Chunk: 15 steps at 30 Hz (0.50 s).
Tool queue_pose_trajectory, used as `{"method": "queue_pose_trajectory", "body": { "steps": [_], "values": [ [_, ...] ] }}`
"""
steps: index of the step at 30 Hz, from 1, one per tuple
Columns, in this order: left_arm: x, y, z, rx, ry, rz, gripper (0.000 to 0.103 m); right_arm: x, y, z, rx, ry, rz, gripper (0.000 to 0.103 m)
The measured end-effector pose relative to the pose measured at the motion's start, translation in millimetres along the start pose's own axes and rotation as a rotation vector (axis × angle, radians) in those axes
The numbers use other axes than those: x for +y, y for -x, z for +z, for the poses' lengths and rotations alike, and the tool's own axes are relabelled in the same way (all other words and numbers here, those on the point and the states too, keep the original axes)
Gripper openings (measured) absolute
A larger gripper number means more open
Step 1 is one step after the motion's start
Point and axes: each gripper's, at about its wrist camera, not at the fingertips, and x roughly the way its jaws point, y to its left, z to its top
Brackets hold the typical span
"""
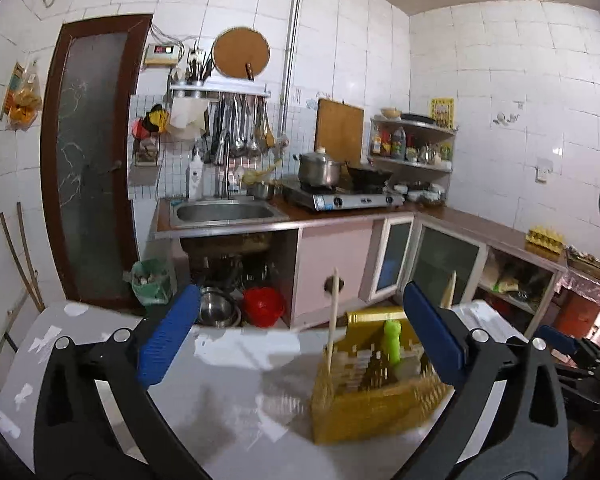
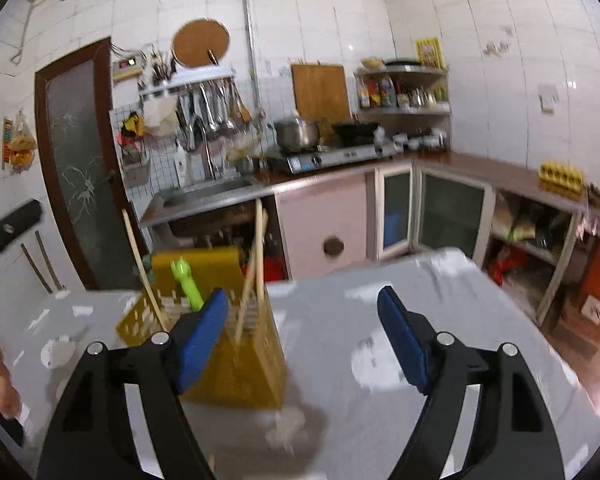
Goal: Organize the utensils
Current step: 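Open both grippers to drop the chopsticks into the yellow holder, then move right gripper to the light blue spoon and grasp its handle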
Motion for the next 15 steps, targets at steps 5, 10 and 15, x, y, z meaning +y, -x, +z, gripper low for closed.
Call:
{"method": "queue_pose_trajectory", "body": {
  "steps": [5, 10, 15],
  "values": [
    [10.8, 8.2, -29.7, 0.146, 0.001, 0.010, 0.098, -0.6, 11.7, -34.8, 0.092, 0.033, -0.021, 0.077],
    [16.4, 1.5, -85.3, 0.304, -0.016, 0.030, 0.098, 6.1, 16.8, -77.7, 0.193, 0.086, -0.027, 0.077],
    [22.0, -13.0, -135.3, 0.444, -0.011, 0.054, 0.098, 20.2, 13.1, -119.8, 0.297, 0.130, 0.006, 0.077]
  ]
}}
